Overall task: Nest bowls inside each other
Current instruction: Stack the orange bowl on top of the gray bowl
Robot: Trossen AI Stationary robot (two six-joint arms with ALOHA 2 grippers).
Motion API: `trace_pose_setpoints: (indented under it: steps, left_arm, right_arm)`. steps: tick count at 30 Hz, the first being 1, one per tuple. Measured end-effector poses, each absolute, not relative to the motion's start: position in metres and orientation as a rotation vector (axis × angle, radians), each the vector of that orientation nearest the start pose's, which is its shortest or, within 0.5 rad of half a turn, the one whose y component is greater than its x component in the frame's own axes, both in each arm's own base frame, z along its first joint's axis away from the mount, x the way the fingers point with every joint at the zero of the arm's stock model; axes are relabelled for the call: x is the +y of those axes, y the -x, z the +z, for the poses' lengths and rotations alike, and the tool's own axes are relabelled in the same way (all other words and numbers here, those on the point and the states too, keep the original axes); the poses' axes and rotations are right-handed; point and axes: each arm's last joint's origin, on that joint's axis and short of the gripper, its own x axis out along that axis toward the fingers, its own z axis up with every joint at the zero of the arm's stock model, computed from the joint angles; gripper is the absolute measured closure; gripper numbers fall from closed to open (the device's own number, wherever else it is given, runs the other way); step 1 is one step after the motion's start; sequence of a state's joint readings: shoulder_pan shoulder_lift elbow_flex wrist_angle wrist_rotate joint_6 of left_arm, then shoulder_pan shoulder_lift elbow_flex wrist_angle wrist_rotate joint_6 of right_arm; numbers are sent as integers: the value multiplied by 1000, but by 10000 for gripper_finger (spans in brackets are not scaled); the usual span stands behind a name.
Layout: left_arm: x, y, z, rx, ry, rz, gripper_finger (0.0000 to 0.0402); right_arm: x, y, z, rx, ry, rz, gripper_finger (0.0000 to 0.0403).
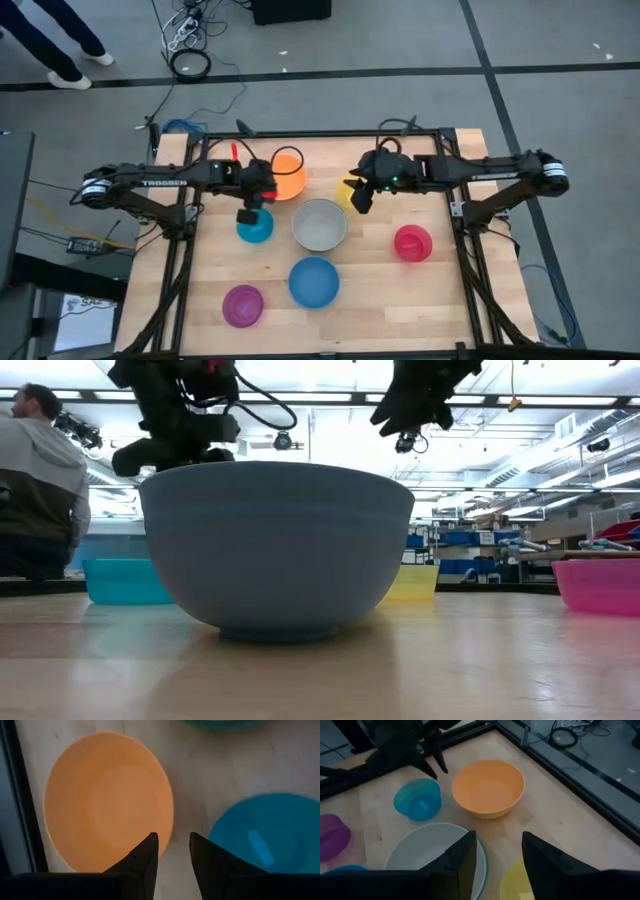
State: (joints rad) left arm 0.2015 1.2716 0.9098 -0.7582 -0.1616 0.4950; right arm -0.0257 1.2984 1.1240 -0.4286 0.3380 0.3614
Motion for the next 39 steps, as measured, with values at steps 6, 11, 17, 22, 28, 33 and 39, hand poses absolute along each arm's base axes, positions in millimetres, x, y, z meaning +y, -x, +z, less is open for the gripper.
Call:
trace_pose_setpoints:
  steps: [6, 11, 17, 22, 28, 33, 39]
  left_arm:
    - [54, -239, 222, 1198, -342, 86, 281]
    - [57, -251, 203, 1238, -292, 110, 281]
    - [61, -264, 180, 1299, -278, 167, 281]
    - [64, -270, 167, 1342, -279, 183, 327]
    - [67, -284, 201, 1229, -312, 209, 393]
    - [65, -301, 257, 1058, -351, 211, 395]
    - [37, -318, 300, 895, -398, 111, 395]
  right_arm:
    - [-16, -281, 317, 547, -252, -457, 257]
    - [-15, -286, 310, 576, -251, -463, 258]
    - [-15, -289, 303, 606, -247, -467, 257]
    - [-15, -289, 303, 609, -246, -467, 258]
    - [-16, -288, 302, 625, -233, -473, 260]
    - [-17, -284, 300, 645, -181, -564, 260]
    - [-12, -276, 303, 659, -143, -609, 261]
